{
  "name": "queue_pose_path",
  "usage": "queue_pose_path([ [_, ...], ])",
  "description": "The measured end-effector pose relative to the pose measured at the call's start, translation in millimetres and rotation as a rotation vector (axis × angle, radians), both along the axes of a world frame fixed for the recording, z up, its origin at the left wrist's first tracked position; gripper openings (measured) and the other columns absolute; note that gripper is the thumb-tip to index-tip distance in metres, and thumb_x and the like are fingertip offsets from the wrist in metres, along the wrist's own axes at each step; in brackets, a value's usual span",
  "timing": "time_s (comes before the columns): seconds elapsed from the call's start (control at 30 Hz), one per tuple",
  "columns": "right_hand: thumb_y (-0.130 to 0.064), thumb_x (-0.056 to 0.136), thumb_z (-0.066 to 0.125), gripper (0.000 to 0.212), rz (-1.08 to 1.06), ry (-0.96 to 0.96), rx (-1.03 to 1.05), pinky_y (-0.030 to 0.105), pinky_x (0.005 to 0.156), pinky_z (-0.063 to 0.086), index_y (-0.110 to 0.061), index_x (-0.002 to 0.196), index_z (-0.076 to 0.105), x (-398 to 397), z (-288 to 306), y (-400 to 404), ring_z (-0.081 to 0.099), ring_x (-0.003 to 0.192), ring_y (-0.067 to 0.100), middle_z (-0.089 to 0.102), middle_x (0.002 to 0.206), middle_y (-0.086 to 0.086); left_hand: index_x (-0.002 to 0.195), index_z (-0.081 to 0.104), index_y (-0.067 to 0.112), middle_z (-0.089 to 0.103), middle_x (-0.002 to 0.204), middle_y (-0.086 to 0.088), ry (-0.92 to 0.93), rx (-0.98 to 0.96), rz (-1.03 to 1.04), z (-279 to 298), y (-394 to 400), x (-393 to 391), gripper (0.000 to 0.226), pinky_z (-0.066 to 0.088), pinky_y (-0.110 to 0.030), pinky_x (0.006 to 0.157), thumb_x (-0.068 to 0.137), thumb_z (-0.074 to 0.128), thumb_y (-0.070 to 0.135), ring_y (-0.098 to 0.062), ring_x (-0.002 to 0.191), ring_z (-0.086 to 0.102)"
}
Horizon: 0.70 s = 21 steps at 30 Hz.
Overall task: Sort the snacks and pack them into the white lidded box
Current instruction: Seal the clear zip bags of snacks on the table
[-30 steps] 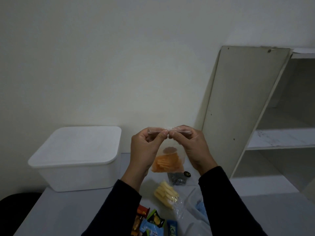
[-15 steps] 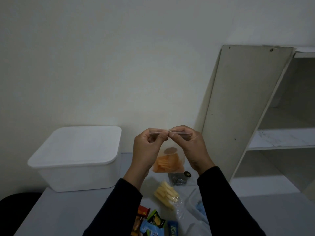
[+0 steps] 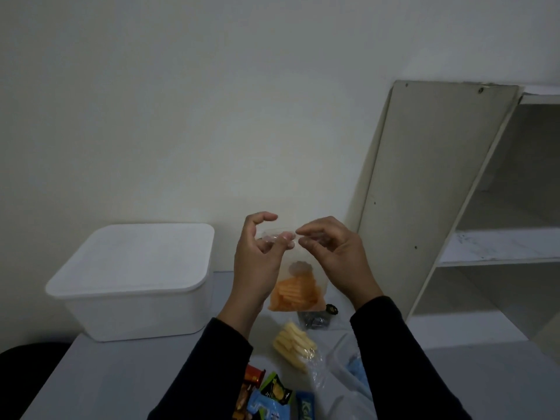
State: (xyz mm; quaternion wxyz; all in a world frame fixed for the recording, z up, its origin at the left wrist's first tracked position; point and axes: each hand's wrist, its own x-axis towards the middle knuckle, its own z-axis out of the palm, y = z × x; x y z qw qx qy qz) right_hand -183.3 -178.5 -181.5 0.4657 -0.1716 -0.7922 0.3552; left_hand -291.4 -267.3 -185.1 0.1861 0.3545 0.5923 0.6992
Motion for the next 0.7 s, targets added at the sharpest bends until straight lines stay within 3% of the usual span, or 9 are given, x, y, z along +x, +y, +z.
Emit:
queue_pose_path([
  [0.1,-0.003,0.08,0.071,0.02,-0.035,-0.01,-0.015,0.021,0.073,0.053,-0.022,0.088,0.07,-1,-1,0,0.063,0.08,0.006,0.065,0.086,-0.013,0.081,0.062,0.035,0.073,0.08,0.002,0.129,0.016,-0.022,-1,-1,-2,0.024,0.054,-0.031,0.081,0.09,0.06,0.012,-0.01,0.082,0.069],
  [0.17,-0.004,0.081,0.071,0.021,-0.044,-0.021,-0.051,0.022,0.074,0.054,-0.023,0.089,0.07,-2,0,-1,0.064,0.081,0.006,0.066,0.087,-0.012,0.075,0.068,0.027,0.072,0.077,0.006,0.167,0.022,-0.027,-2,-2,-4,0.031,0.054,-0.025,0.079,0.09,0.057,0.003,-0.006,0.08,0.068],
  [0.27,-0.005,0.083,0.07,0.027,-0.026,-0.047,-0.093,0.023,0.075,0.054,-0.03,0.094,0.064,-2,3,-5,0.064,0.082,0.005,0.066,0.09,-0.012,0.078,0.069,0.032,0.071,0.079,0.011,0.165,0.015,-0.015,-2,-4,-5,0.035,0.051,-0.014,0.074,0.092,0.055,0.003,0.0,0.078,0.067],
  [0.4,-0.006,0.082,0.071,0.043,0.092,-0.104,-0.131,0.024,0.072,0.052,-0.042,0.102,0.059,2,6,-9,0.064,0.083,0.009,0.064,0.104,-0.009,0.081,0.069,0.035,0.072,0.083,0.013,0.103,0.04,0.032,-1,-6,-14,0.033,0.05,-0.011,0.07,0.093,0.055,0.008,0.002,0.079,0.067],
  [0.53,-0.004,0.08,0.071,0.037,0.084,-0.232,-0.114,0.018,0.071,0.047,-0.04,0.087,0.066,-1,1,-12,0.063,0.084,0.002,0.068,0.098,-0.012,0.084,0.068,0.034,0.072,0.088,0.011,0.093,0.062,-0.013,3,-9,-22,0.029,0.049,-0.017,0.075,0.093,0.055,0.01,-0.003,0.085,0.067],
  [0.7,0.0,0.078,0.072,0.037,-0.028,-0.092,-0.268,0.025,0.083,0.052,-0.037,0.075,0.071,-7,-9,-9,0.066,0.088,0.015,0.071,0.084,-0.008,0.085,0.069,0.037,0.069,0.091,0.022,0.138,0.054,-0.116,-7,-14,-32,0.029,0.047,-0.007,0.072,0.09,0.061,0.009,0.003,0.081,0.061],
])
